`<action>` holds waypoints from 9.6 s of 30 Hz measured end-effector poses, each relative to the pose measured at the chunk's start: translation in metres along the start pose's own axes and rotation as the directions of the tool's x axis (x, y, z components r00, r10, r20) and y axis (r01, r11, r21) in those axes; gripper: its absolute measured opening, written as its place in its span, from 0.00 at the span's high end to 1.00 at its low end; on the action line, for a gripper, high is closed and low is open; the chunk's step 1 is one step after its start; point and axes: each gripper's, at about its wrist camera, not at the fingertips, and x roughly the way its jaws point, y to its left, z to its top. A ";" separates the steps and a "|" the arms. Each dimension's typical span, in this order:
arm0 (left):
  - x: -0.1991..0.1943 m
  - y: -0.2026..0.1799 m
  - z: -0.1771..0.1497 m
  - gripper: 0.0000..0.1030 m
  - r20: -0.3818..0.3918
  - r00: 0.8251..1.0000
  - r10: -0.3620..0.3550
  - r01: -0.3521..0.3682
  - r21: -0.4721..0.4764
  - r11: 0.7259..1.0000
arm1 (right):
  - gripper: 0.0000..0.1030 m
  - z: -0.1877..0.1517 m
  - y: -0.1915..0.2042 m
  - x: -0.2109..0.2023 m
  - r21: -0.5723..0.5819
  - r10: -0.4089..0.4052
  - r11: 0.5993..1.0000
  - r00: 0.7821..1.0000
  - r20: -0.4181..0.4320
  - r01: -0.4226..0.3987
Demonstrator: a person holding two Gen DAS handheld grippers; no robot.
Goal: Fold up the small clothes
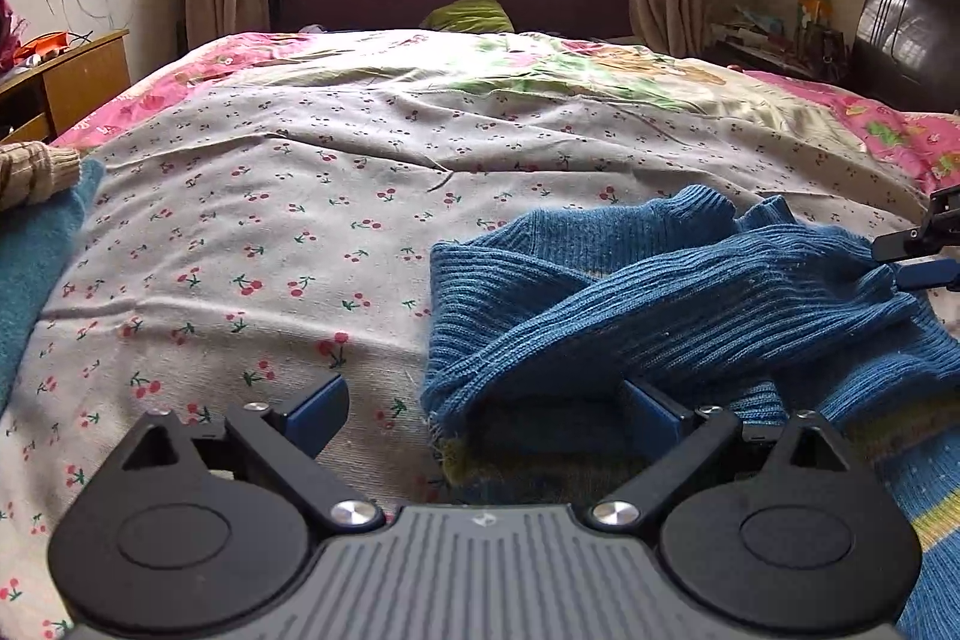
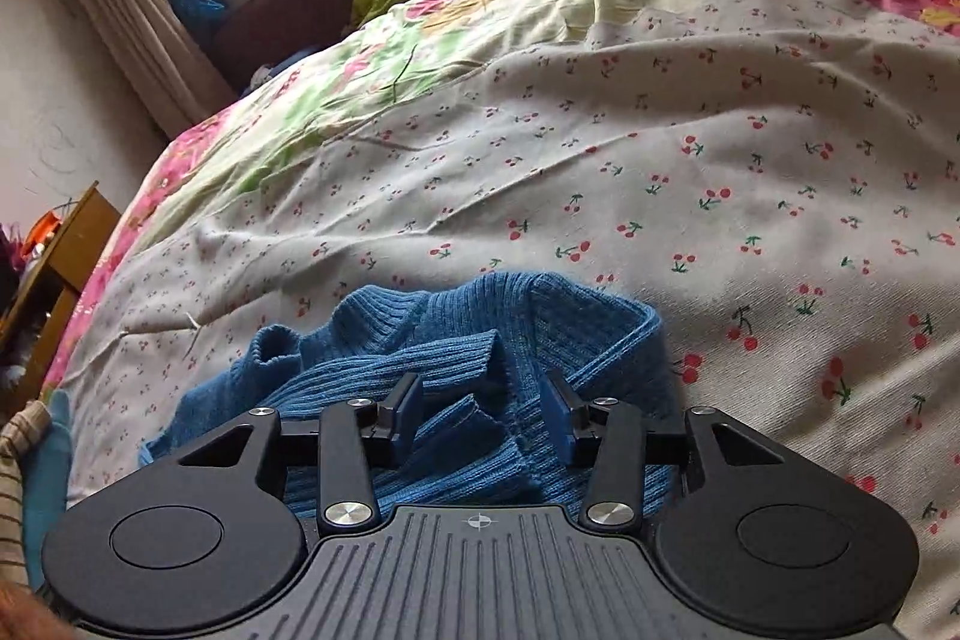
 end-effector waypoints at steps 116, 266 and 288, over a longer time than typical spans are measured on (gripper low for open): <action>-0.018 0.002 0.006 0.00 0.132 0.991 0.020 -0.018 -0.019 1.000 | 0.97 0.041 0.042 -0.049 -0.257 0.295 0.926 0.955 0.043 -0.275; -0.095 0.041 0.027 0.78 -0.049 0.772 -0.634 0.517 -0.532 0.671 | 0.88 -0.062 -0.042 -0.156 0.298 0.486 0.821 0.870 0.081 -0.486; 0.005 0.063 0.034 0.62 -0.027 0.944 -0.329 0.258 -0.563 0.785 | 0.60 -0.004 -0.054 -0.058 0.295 0.160 0.935 0.977 0.144 -0.197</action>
